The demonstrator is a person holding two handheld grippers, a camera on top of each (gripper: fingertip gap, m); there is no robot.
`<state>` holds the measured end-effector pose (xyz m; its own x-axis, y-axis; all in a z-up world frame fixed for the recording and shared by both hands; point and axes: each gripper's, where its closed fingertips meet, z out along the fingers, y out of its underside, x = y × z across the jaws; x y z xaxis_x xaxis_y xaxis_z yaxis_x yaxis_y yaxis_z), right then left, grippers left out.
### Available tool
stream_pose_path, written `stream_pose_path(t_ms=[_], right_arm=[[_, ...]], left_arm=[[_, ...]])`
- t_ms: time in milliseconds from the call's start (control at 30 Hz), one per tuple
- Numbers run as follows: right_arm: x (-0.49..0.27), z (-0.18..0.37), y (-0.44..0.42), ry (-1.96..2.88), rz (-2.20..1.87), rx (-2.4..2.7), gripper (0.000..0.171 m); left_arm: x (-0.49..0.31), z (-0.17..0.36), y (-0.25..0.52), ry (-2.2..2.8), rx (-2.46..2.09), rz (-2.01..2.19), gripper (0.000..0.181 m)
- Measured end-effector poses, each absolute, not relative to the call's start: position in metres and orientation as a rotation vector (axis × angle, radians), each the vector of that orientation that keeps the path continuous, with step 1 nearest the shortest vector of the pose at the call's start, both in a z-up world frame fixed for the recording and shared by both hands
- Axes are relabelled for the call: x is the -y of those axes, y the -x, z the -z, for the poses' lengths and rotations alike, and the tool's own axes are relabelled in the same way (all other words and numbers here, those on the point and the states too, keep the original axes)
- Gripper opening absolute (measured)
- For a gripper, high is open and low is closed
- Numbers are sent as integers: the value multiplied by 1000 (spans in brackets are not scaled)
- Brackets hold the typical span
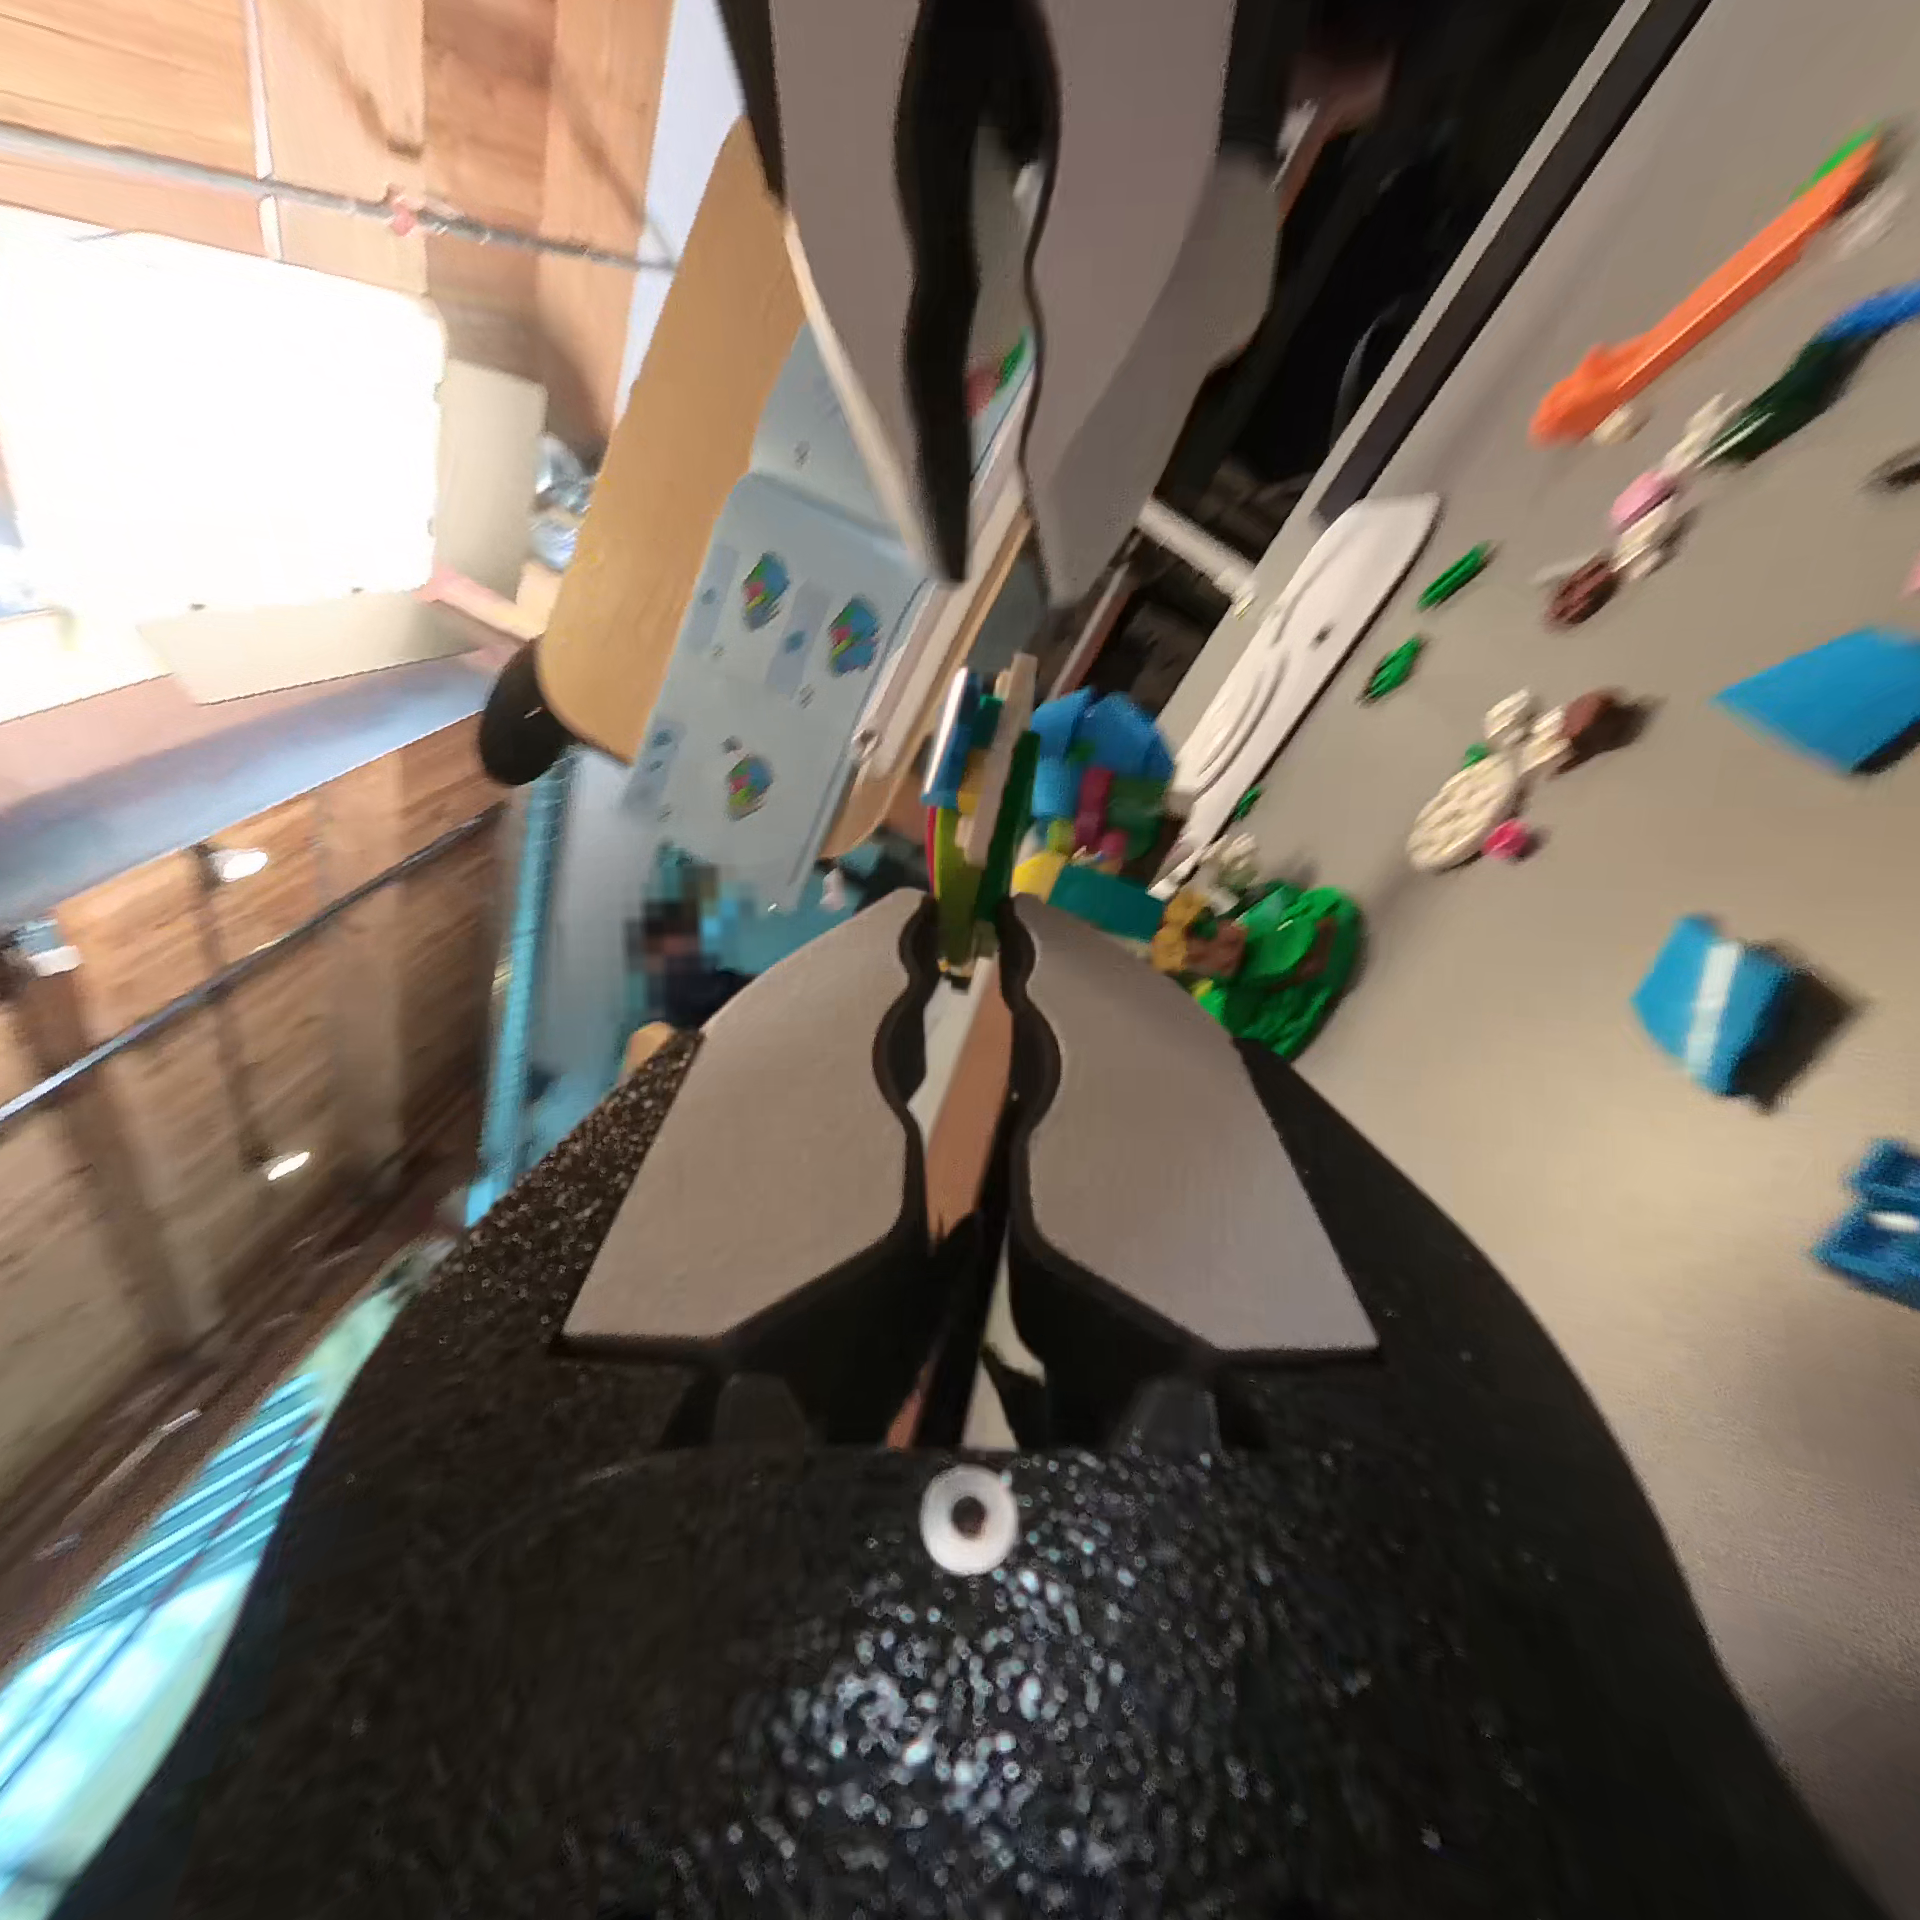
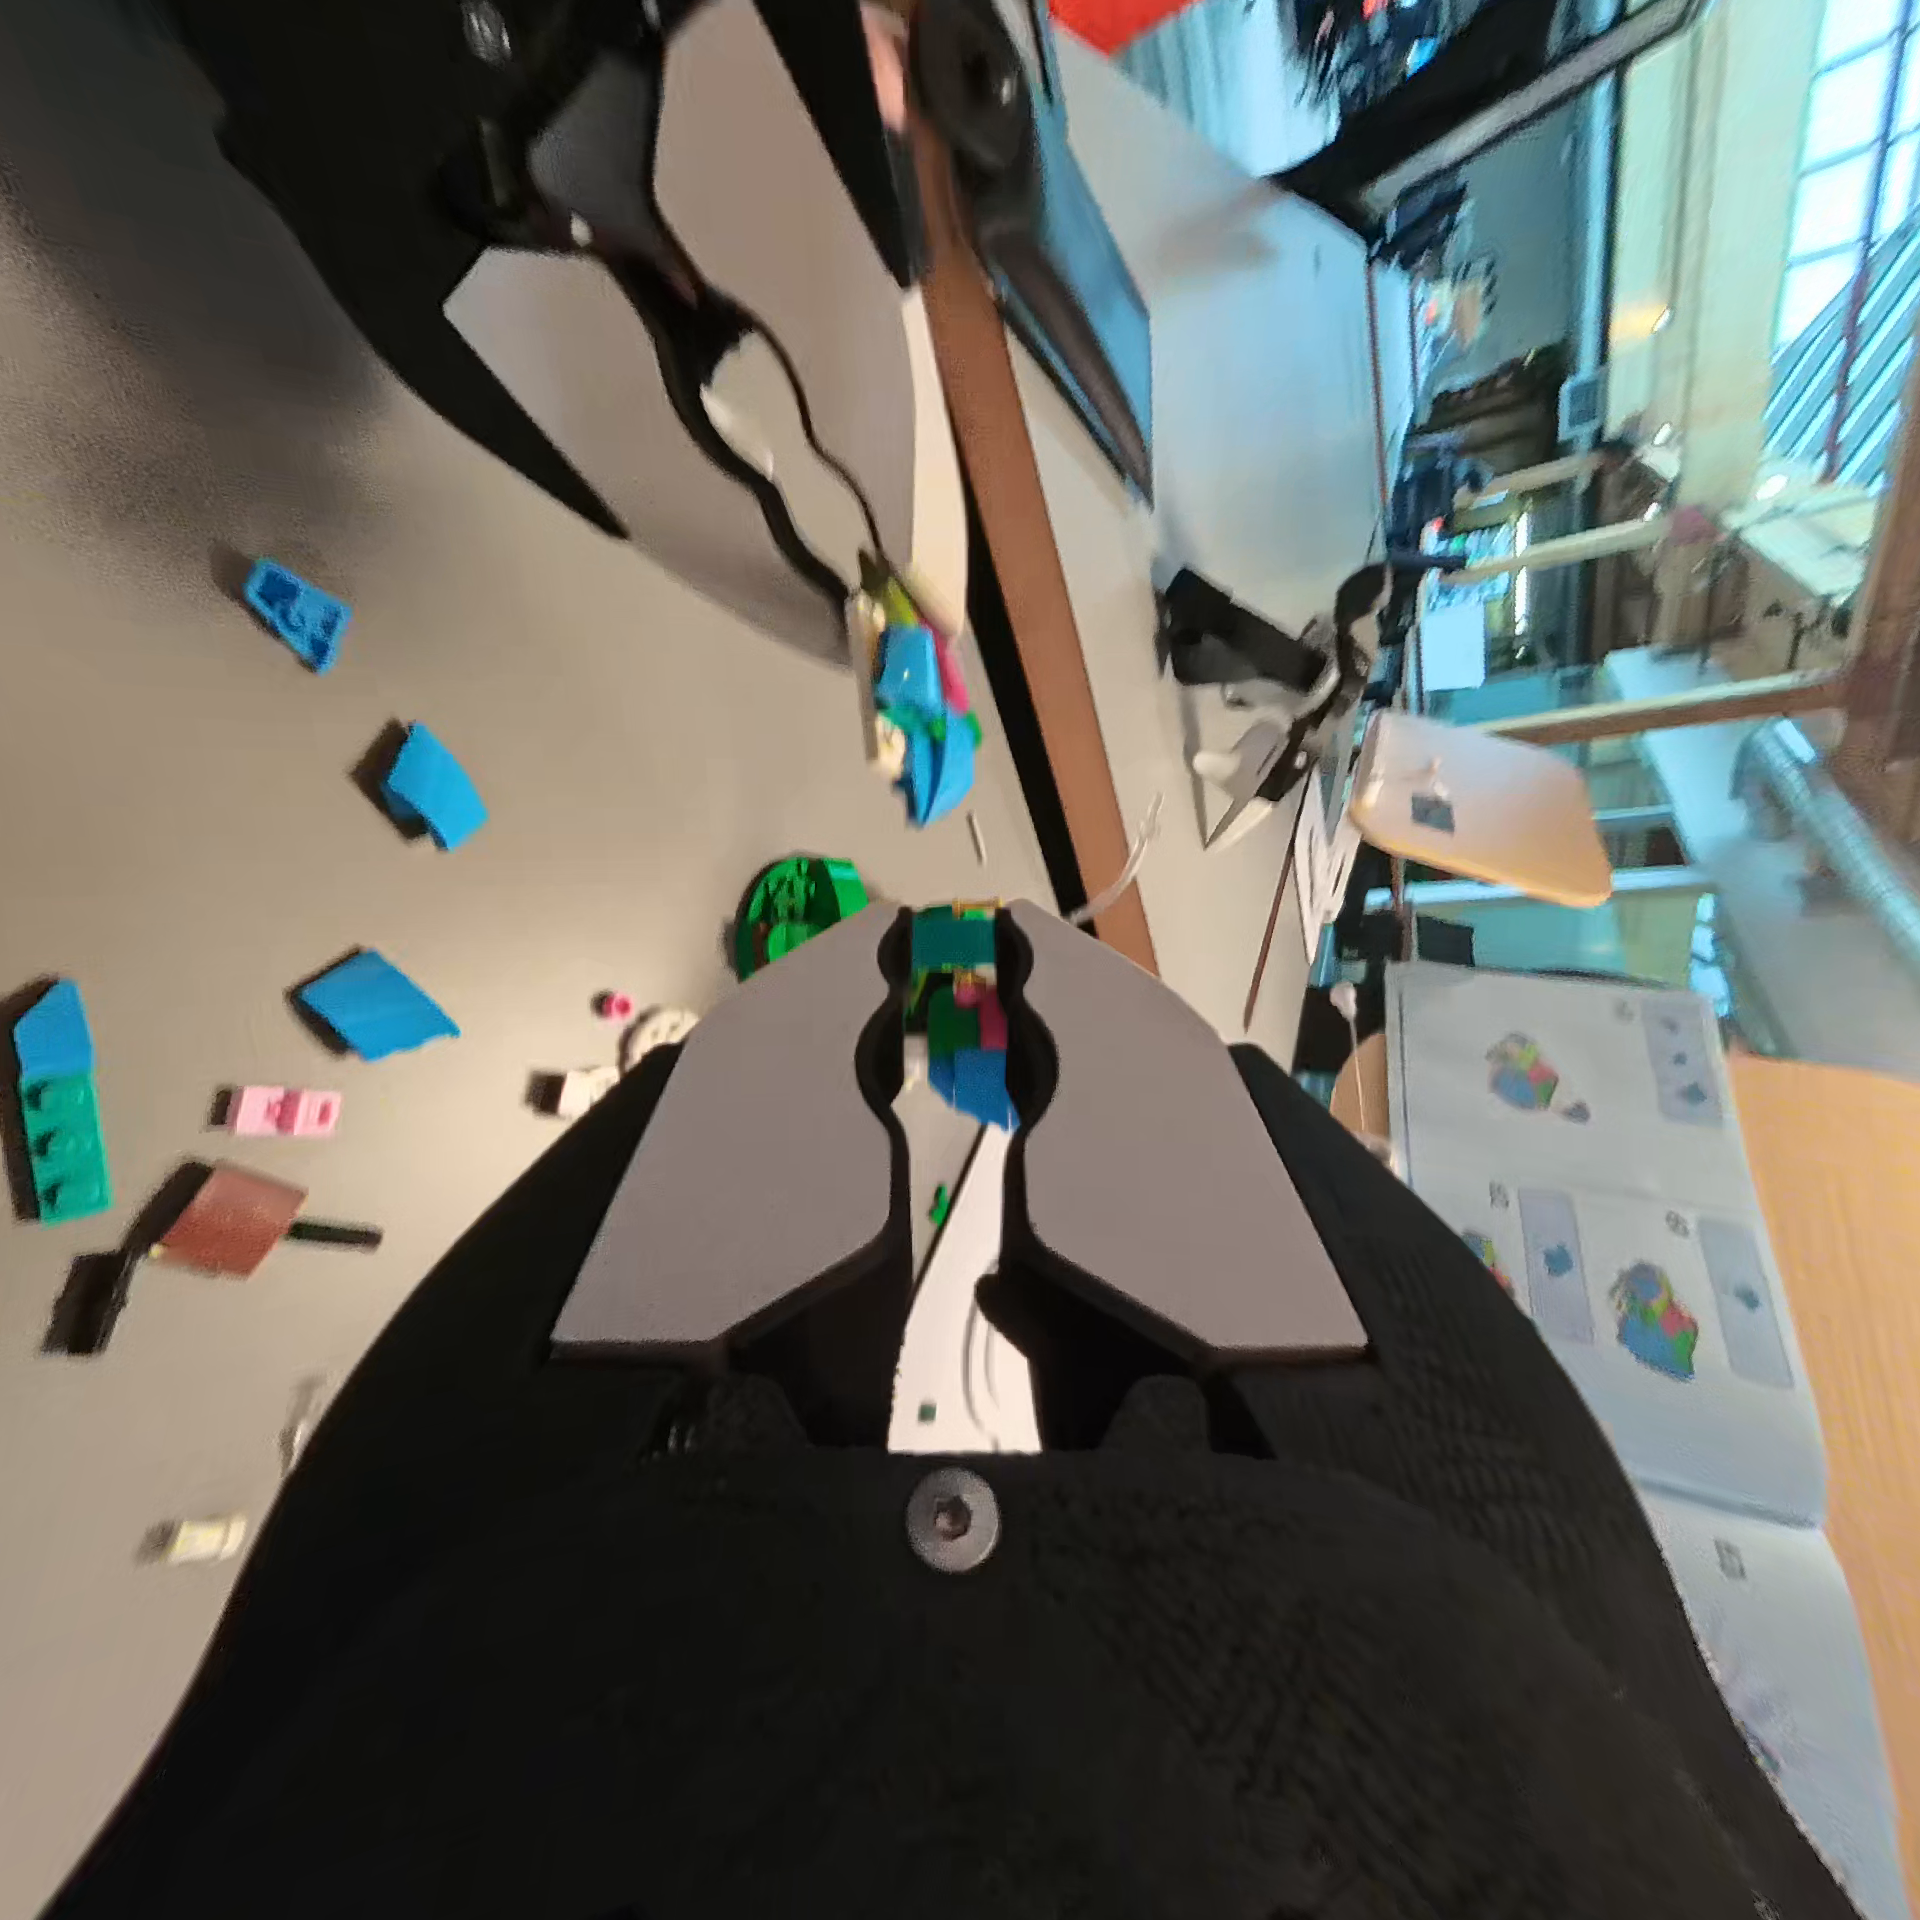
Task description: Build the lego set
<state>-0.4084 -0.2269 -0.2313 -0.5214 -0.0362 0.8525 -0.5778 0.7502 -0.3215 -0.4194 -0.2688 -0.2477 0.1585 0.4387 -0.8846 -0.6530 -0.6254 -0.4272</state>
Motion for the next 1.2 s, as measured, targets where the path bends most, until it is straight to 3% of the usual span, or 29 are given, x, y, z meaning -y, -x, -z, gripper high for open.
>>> stream_pose_path(t_ms=[167,433,600,700,800,867,967,1200], right_arm=[[253,220,387,-505,-1056,1975,23],[243,229,380,-461,-1124,2154,36],[254,239,382,-529,-1049,2097,27],[255,239,385,-539,-1039,2067,13],[255,235,386,-534,-1044,2038,11],[252,223,394,-512,-1022,1942,11],[234,196,416,-445,-887,1694,11],[165,161,468,-393,-100,1047,11]], left_arm=[[260,249,404,1546,-266,-1384,11],[263,249,405,1547,-206,-1244,11],[260,248,397,1525,-229,-1149,11],[260,248,396,1515,-226,-1129,11],[261,243,398,1484,-197,-1133,12],[266,240,404,1474,-144,-1169,29],[269,240,411,1483,-87,-1180,39],[266,248,414,1535,-120,-1243,26]])
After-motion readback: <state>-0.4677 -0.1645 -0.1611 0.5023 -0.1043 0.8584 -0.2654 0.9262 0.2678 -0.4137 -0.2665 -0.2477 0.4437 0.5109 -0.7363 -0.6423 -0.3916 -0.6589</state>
